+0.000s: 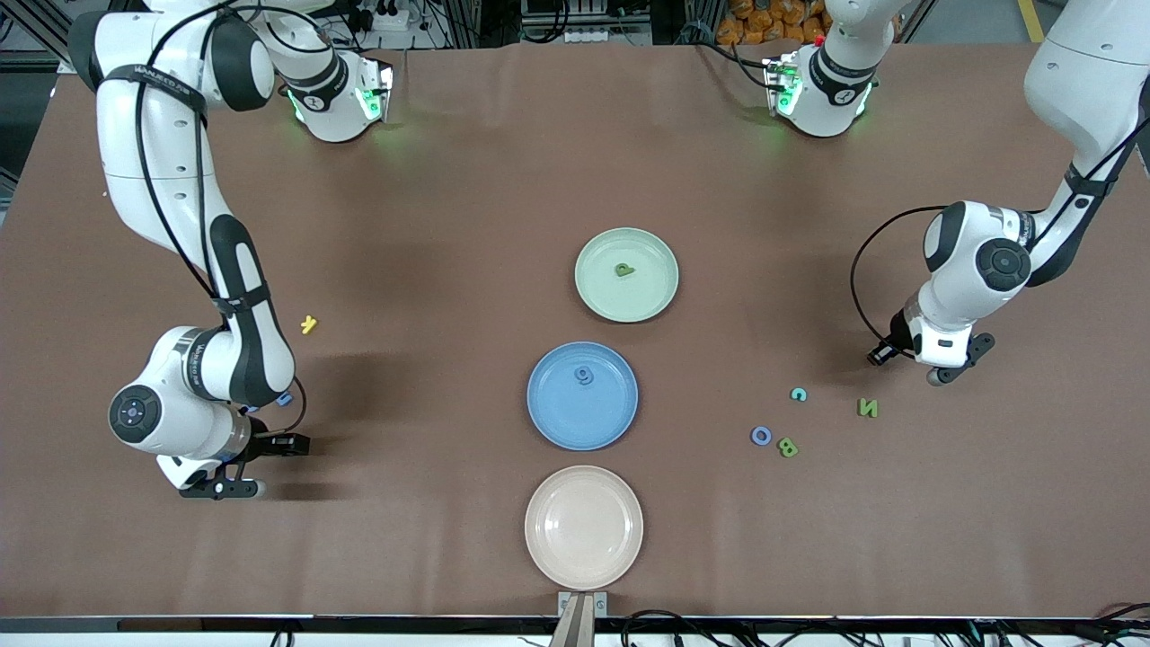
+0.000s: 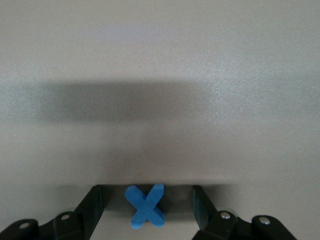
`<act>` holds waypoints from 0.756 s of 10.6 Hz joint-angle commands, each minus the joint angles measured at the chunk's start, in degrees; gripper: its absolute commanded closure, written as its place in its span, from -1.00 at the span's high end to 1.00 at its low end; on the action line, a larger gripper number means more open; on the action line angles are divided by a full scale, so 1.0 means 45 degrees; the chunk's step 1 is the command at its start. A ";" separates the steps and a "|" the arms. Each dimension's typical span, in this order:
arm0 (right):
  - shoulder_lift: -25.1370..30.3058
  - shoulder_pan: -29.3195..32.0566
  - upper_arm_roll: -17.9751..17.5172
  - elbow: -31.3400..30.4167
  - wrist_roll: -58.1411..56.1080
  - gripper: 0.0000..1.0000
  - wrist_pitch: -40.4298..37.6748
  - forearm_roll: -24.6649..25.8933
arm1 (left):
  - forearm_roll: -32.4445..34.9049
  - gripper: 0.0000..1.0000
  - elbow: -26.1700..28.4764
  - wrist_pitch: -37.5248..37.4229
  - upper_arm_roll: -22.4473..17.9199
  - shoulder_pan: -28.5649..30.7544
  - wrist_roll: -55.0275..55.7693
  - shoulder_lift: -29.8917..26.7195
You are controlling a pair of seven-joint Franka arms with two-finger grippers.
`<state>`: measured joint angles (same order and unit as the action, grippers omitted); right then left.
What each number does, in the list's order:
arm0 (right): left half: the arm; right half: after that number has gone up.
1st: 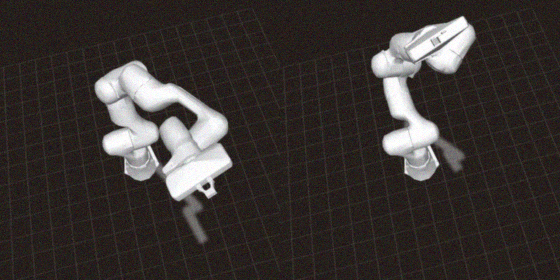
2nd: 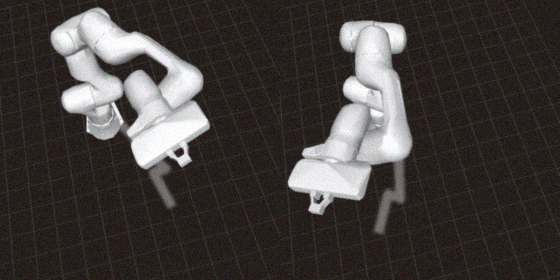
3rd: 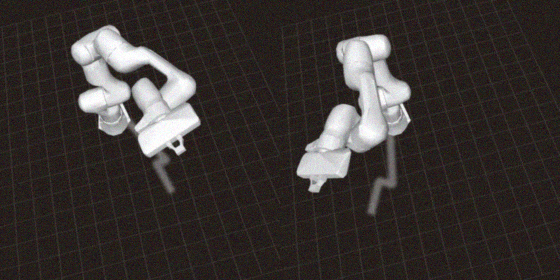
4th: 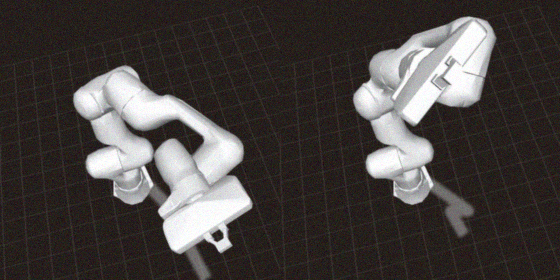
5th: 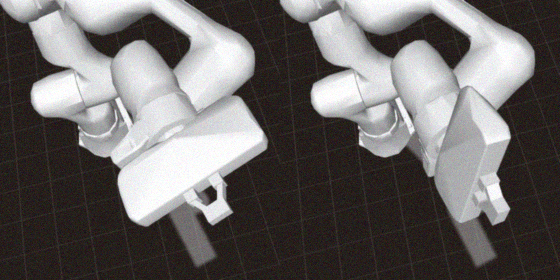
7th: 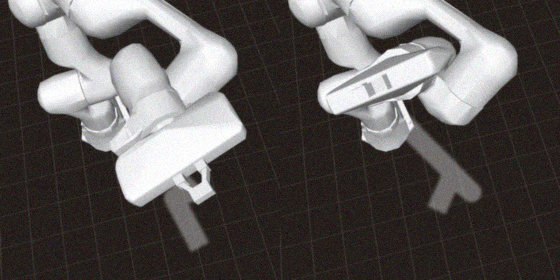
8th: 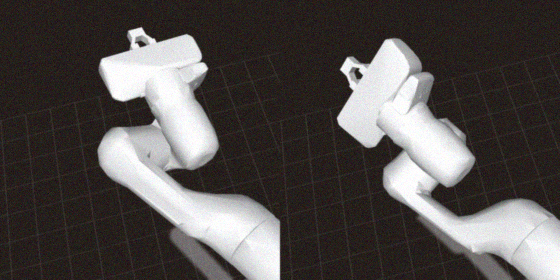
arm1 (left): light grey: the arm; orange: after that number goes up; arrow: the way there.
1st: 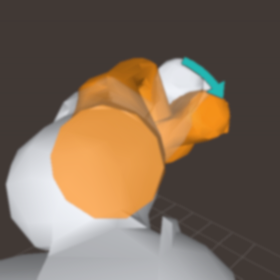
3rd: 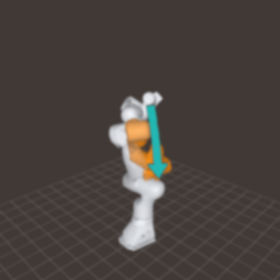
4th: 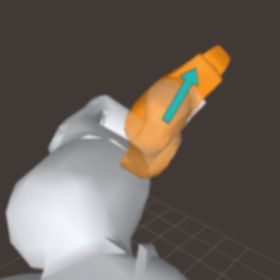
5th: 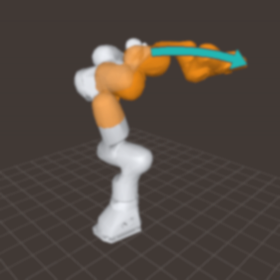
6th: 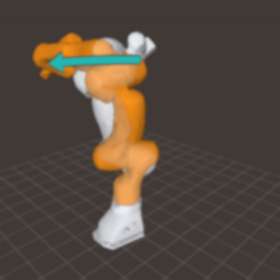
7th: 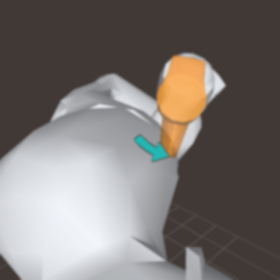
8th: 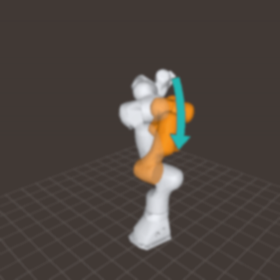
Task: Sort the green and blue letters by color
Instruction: 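Grasp the green n with the left gripper while the right gripper grasps the X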
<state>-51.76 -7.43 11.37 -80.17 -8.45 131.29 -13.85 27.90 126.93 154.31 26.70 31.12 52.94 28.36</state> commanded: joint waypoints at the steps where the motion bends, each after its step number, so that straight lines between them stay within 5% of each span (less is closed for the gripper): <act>1: 0.0154 0.0030 -0.0027 -0.0542 0.0023 0.36 0.0316 -0.0165 | 0.0186 -1.00 -0.0101 0.0104 0.0705 0.0115 0.0384 -0.0188; 6: 0.0349 0.0089 -0.0008 -0.0757 0.0081 0.16 0.0140 -0.0165 | 0.0166 -1.00 -0.0316 0.0007 0.2656 0.0057 0.2390 -0.0326; 8: 0.0388 0.0128 -0.0008 -0.0816 0.0081 -0.08 0.0140 -0.0165 | 0.0186 -1.00 -0.0296 -0.0013 0.3555 0.0018 0.3426 -0.0326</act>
<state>-51.20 -7.23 11.51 -80.71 -8.37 131.46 -14.23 27.90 125.08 154.66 38.81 30.98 62.79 28.17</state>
